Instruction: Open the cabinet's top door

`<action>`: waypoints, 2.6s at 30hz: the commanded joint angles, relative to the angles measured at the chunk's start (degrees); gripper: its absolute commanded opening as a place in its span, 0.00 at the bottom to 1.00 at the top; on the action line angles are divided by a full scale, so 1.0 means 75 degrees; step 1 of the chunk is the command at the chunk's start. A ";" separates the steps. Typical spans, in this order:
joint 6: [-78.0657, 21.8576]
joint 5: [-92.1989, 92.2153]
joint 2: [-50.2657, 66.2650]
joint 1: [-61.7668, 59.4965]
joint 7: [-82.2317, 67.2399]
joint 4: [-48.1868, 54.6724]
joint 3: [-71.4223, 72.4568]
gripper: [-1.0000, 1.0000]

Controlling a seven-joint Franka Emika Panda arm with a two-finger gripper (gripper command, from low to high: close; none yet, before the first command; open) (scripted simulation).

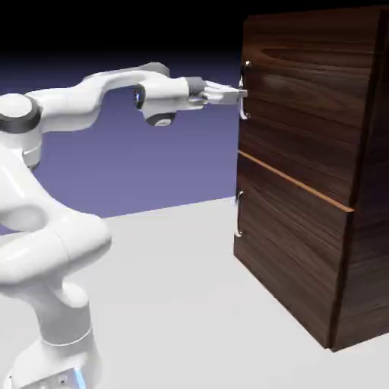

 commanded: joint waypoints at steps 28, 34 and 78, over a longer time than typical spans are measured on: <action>-0.8639 0.1394 -0.5799 0.2356 -0.0024 -0.6297 -0.4612 0.00; -1.0318 0.0473 -0.5854 0.2755 -0.0784 -0.7387 -0.6244 0.00; -1.8887 -0.7583 0.2845 0.3741 -0.6641 -0.3458 -1.4795 0.00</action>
